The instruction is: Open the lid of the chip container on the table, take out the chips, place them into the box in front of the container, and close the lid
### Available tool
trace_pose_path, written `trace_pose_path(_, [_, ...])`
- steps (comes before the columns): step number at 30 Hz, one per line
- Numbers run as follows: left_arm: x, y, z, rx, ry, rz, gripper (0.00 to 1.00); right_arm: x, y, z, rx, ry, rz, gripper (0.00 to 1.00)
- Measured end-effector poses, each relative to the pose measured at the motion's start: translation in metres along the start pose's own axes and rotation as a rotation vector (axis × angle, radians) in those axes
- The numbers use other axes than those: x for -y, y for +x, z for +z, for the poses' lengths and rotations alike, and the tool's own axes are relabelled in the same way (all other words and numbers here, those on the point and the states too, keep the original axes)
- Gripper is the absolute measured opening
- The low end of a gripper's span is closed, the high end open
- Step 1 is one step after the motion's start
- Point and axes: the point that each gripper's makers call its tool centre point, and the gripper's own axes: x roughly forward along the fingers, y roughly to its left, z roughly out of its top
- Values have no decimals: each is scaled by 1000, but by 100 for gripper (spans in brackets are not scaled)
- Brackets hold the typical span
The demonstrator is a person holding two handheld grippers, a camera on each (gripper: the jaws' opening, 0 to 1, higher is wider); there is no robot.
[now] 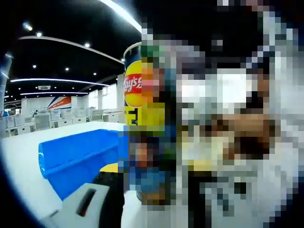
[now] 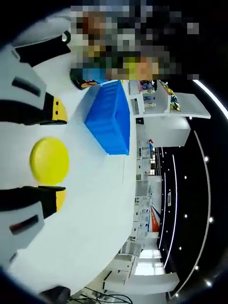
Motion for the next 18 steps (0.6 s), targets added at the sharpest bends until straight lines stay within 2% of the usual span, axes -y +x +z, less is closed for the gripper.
trace_pose_path(3, [3,0,0,-2,2,-2,52,-2,3,-4,-21,-13,1,54])
trace_pose_path(4, [2,-1,0,-4,3,0,52,-1,4,-11,-62,-35,-4,56])
trace_pose_path(6, [0,-2,-3,-13,2,5,52,-3,6,-8,-35,-34,-2,60])
trace_pose_path(7, [0,-2,-3,-15,0,6,52,-1,7,-9,-43,-12,-5,60])
trace_pose_path(13, [-5,-8,-5,-21,2,21,52,6,10,-20,-75,-5,-33,57])
trace_pose_path(16, [-11,-10,-6,-23,-17,43,51,10,10,-20,-69,-17,-59,52])
trace_pose_path(18, [-14,-11,-9,-31,-25,48,51,8,11,-21,-64,-35,-47,52])
